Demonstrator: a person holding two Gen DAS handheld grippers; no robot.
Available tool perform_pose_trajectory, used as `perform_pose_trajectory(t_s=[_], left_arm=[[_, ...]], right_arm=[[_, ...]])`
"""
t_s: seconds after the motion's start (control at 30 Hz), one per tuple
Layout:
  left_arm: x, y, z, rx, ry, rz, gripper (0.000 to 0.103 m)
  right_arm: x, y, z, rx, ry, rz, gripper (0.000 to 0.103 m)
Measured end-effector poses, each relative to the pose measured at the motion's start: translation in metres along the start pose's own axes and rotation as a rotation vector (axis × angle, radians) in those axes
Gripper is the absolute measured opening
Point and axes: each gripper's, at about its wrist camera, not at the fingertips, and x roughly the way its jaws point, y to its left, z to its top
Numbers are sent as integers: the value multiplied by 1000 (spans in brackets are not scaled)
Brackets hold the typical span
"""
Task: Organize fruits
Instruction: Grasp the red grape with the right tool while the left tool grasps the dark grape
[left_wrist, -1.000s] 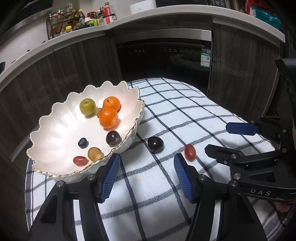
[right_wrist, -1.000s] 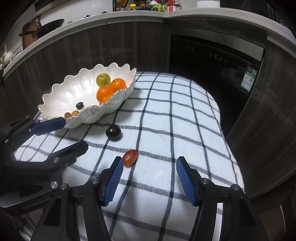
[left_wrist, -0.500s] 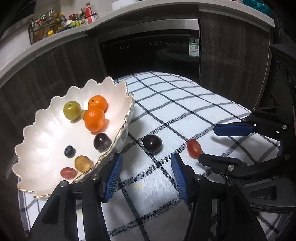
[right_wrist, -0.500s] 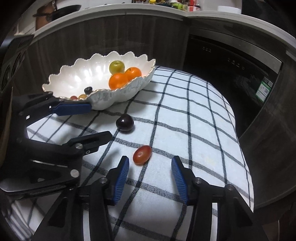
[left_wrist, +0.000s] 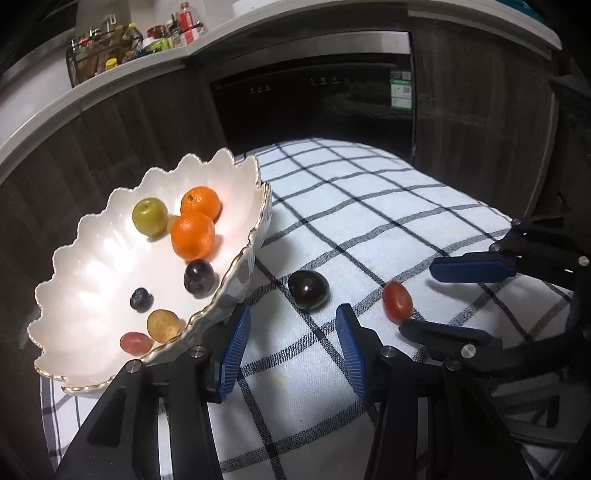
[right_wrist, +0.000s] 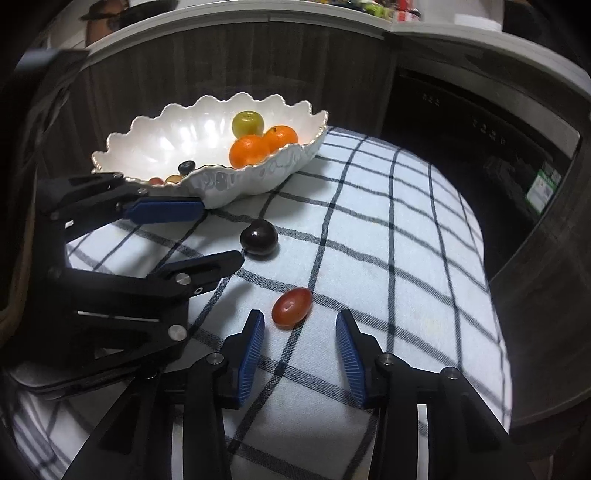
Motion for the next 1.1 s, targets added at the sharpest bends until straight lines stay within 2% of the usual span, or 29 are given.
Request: perform_pose_trajectory(t_s=[0.2,0.37,0.67,0.8,1.1], left_arm=[[8,7,-2,-78,62,-19,48],[4,11,-4,-75,67,-2,48],[4,14,-3,-90,65,-4,49],[6,11,0,-94,66,-17,49],[15,1,10,-127,91,-17,49]], right_arm=[[5,-7,2,-11,10,53,43],[11,-2,5,-31,21,70,41],[21,-6,9,22,39,95,34],[20,-12,8,51,38,101,25],[10,-22,7,55,11,82,24]])
